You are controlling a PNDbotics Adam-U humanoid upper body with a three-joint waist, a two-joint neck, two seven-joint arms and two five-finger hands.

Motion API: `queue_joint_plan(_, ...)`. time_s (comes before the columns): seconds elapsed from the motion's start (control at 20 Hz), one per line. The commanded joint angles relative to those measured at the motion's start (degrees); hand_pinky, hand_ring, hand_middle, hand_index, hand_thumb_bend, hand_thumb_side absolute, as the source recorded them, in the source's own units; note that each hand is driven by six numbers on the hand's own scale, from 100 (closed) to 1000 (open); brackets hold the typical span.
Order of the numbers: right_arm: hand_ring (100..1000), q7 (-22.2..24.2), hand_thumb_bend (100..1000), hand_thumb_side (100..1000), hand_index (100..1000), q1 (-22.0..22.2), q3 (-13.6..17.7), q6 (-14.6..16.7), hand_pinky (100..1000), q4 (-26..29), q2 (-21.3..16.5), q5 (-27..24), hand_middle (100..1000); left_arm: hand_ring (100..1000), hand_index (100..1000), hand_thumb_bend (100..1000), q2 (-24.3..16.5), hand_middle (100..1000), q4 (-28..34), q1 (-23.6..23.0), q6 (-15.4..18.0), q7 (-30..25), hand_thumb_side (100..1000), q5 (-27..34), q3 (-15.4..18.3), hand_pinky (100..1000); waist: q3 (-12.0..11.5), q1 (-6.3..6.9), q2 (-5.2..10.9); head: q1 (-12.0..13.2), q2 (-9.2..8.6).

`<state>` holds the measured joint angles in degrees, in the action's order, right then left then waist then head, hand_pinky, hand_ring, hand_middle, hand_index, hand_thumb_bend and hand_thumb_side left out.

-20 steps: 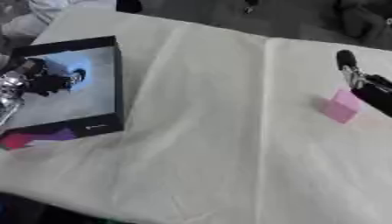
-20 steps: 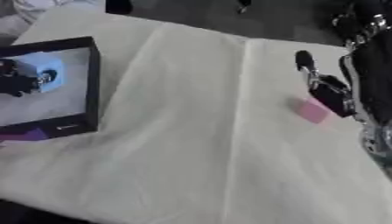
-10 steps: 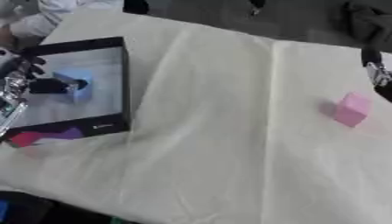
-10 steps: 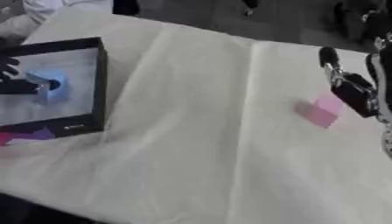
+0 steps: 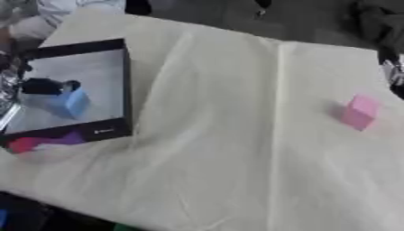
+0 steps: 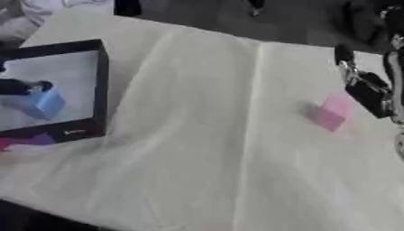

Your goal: Pick up the objects with one hand, pass them to the other hand, and then place them into the box on the other side of the table.

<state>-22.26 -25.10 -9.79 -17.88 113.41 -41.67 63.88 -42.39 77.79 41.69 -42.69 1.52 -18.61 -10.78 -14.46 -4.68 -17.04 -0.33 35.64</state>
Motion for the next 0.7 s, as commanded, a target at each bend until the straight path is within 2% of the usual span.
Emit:
queue_joint_plan(0.05,779,-0.41,338,169,787,0.0,2.54,-1.87,775,1.18,-1.96,-0.37,754,795,882,310,-2.46,751,9.73,-0.57,0.68,6.39,706,4.2,3.63,892,-0.05,0.41,0.9,-4.66,0.1)
queue_joint_plan(0.15,787,0.22,307,184,789,0.24,4.05,-3.56,783,1.18,-2.06,-1.71,762,782,878,260,-2.19,769,17.21,-2.05,1.99,12.21,735,8.64,5.3,867,-0.04,0.35,0.84,-8.43,0.26)
queue_joint_plan(0.2,793,0.72,228,117,787,0.3,4.66,-4.18,789,1.18,-2.13,-2.44,767,774,870,373,-2.04,768,20.26,-2.65,2.75,14.75,845,10.79,5.79,853,-0.02,0.34,0.83,-10.03,0.27)
queue_joint_plan(0.25,798,1.52,268,213,790,0.35,5.2,-4.65,793,1.18,-2.24,-3.33,771,772,866,239,-1.85,766,23.11,-3.29,3.81,17.0,740,12.9,6.11,848,0.01,0.33,0.81,-11.55,0.2)
queue_joint_plan(0.35,799,4.03,194,274,793,0.41,6.14,-5.25,797,1.18,-2.63,-5.78,774,760,883,238,-1.43,762,27.66,-4.64,5.76,20.35,774,16.64,6.38,824,0.09,0.32,0.76,-13.87,0.05)
queue_joint_plan(0.5,804,8.44,100,368,801,0.3,7.4,-6.74,804,1.17,-3.32,-12.19,787,776,896,249,-0.41,781,32.18,-6.57,9.5,22.46,841,21.3,6.23,814,0.2,0.33,0.69,-15.59,0.09)
queue_joint_plan(0.6,818,11.71,100,462,813,0.04,8.36,-7.64,813,0.68,-4.05,-17.58,807,796,917,267,0.59,809,34.33,-8.03,12.99,22.92,897,24.21,6.46,814,0.23,0.31,0.63,-16.13,0.1)
queue_joint_plan(0.7,832,15.21,100,506,829,-0.35,9.23,-8.02,820,-0.78,-4.9,-23.07,826,808,930,291,1.53,824,35.71,-9.4,16.59,23.47,925,26.39,6.85,816,0.22,0.28,0.58,-16.57,0.14)
